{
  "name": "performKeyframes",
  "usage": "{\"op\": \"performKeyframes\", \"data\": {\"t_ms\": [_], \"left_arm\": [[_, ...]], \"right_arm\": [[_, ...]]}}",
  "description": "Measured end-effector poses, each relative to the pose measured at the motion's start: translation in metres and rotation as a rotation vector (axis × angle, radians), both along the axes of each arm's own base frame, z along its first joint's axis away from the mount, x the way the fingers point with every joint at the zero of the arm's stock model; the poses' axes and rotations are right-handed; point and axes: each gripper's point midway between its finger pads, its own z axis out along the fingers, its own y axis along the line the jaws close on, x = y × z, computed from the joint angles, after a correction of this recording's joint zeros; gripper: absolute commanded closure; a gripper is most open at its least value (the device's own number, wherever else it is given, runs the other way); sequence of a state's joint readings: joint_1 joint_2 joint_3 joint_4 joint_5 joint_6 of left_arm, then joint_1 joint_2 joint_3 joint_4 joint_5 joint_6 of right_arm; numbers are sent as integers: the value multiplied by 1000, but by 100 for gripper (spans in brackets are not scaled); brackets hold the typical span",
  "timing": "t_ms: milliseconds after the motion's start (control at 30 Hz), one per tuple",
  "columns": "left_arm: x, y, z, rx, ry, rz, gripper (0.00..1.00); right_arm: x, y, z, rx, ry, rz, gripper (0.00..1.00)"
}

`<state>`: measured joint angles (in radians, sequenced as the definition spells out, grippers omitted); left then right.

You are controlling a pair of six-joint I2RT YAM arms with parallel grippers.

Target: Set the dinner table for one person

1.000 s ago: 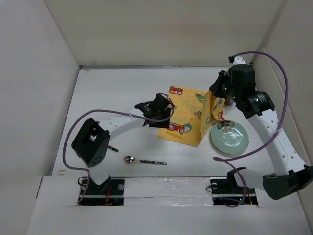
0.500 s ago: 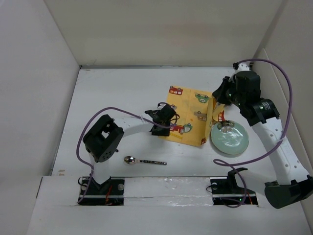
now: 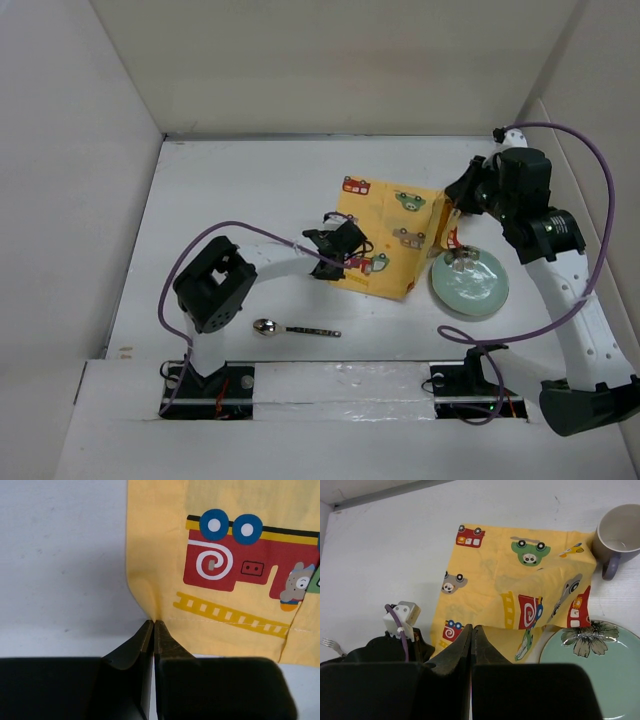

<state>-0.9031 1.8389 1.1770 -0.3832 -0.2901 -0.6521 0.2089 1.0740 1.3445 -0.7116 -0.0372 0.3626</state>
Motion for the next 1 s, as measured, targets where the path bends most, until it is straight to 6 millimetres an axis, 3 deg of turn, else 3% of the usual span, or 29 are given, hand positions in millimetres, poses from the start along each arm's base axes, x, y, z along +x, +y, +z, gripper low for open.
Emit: {"op": "performKeyframes", "data": {"t_ms": [67, 133, 200, 267, 300, 333, 367, 400, 467, 567, 700, 800, 900, 1000], "left_arm": [[-1, 7, 6, 22, 15, 8, 100], [7, 14, 28, 10, 1, 27, 100], [27, 21, 72, -58, -60, 70, 100], [58, 37, 133, -181, -165, 126, 100], [77, 54, 169, -248, -235, 170, 100], [88, 67, 190, -276, -282, 200, 100], [110, 99, 237, -342, -387, 267, 100], [125, 128, 266, -369, -458, 323, 100], [149, 176, 313, -389, -578, 413, 100], [183, 214, 359, -420, -673, 458, 100], [235, 235, 373, -480, -692, 463, 100], [260, 249, 364, -531, -660, 473, 100], [261, 271, 360, -578, -639, 494, 100], [247, 292, 362, -586, -663, 509, 100]], "right_arm": [[-2, 2, 1, 3, 7, 11, 100], [-6, 3, 8, 10, 2, 21, 100], [-8, 3, 27, 17, -24, 25, 100], [-5, 4, 54, 30, -81, 28, 100], [-2, 5, 67, 38, -110, 31, 100], [3, 6, 76, 49, -130, 33, 100], [7, 7, 83, 60, -149, 34, 100], [15, 10, 84, 72, -152, 39, 100], [36, 14, 84, 91, -145, 45, 100], [91, 26, 84, 111, -126, 59, 100], [173, 41, 73, 147, -103, 74, 100], [204, 48, 75, 173, -111, 90, 100], [200, 47, 89, 179, -141, 99, 100], [175, 42, 99, 178, -179, 102, 100]]}}
